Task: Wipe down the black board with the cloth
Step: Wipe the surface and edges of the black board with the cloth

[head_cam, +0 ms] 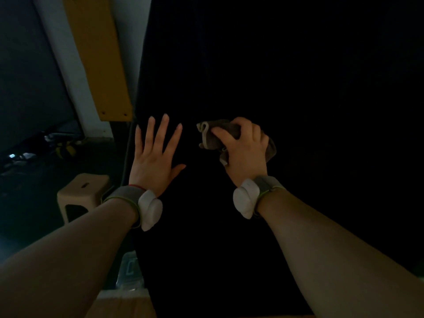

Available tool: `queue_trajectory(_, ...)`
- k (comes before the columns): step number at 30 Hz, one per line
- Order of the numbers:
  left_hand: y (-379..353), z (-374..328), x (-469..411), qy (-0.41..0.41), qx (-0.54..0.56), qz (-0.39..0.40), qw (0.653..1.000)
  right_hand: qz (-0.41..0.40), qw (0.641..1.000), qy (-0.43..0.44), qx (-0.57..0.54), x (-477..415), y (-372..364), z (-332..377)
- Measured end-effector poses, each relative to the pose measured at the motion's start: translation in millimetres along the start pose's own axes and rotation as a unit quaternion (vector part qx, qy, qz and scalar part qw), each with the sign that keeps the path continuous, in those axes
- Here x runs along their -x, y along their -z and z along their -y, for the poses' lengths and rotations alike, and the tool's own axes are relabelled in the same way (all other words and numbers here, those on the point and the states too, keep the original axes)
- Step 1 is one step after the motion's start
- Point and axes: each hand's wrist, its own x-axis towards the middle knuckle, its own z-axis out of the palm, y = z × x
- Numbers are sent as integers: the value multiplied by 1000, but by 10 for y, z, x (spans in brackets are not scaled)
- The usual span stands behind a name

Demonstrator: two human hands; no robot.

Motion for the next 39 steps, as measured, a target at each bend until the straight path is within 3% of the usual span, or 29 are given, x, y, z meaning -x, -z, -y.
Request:
queue_trajectory(13,-193,-60,236,14,-16,26,999,141,989,25,38,614,-407,-72)
queue_trajectory(15,-182,-68,224,14,-14,28,999,96,995,26,-6,567,-243,-35)
queue_trajectory(17,-181,-55,233,17,-13,31,999,-13,998,21,-50,427,-106,14)
queue_trajectory(20,-192,-45,242,12,-10,35,999,-115,992,-18,-43,129,-28,46)
queue_trajectory(27,-214,-58,232,19,-21,33,999,24,999,-33,1,326,-340,104)
queue_trajectory(33,-249,-54,304,15,-18,11,1000,27,999,-34,11,420,-450,145)
queue_trajectory(39,-425,-60,689,11,-15,46,999,94,995,-16,34,752,-663,50)
